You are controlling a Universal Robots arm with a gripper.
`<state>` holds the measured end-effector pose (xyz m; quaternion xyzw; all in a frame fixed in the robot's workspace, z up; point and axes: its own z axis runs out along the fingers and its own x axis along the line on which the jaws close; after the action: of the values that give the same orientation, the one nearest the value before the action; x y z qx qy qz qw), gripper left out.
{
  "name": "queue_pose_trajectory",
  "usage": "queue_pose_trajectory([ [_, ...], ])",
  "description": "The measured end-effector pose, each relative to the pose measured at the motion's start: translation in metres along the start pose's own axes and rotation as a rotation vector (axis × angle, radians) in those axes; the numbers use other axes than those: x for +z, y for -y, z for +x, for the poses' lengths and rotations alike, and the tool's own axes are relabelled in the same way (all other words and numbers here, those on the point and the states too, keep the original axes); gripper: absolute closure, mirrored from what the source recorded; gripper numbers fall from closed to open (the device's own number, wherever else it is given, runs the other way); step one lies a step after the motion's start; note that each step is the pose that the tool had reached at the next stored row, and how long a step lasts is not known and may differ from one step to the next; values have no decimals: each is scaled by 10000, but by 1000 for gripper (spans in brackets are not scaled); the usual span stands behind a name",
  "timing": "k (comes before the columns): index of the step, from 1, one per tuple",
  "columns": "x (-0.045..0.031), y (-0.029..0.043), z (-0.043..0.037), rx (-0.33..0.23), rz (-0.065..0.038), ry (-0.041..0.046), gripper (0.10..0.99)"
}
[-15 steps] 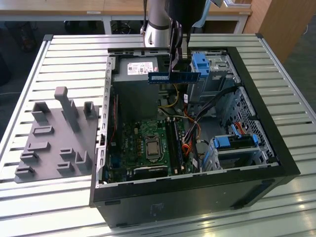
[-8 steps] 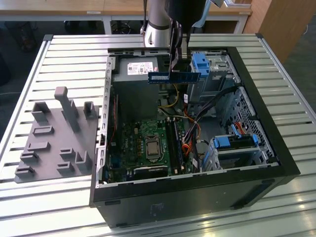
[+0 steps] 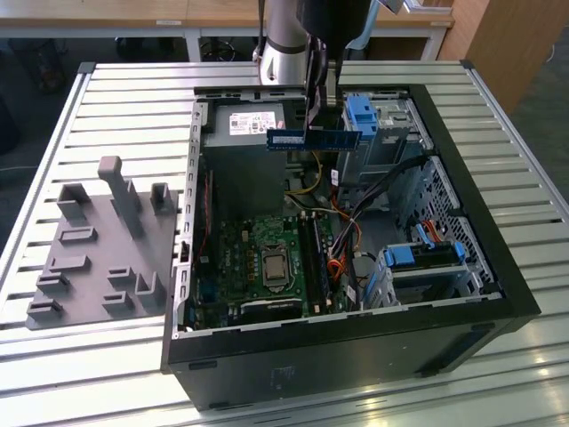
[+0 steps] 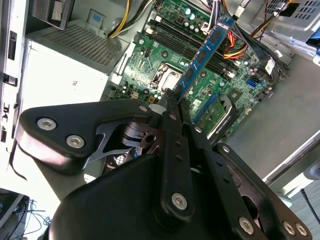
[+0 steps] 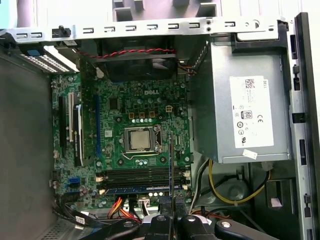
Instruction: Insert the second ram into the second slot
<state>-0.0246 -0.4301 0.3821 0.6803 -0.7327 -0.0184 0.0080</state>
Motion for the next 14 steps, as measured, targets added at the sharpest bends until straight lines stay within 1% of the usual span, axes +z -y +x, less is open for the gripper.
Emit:
queue_pose_trajectory([
  [14, 0, 0, 0, 230, 3, 9, 949],
])
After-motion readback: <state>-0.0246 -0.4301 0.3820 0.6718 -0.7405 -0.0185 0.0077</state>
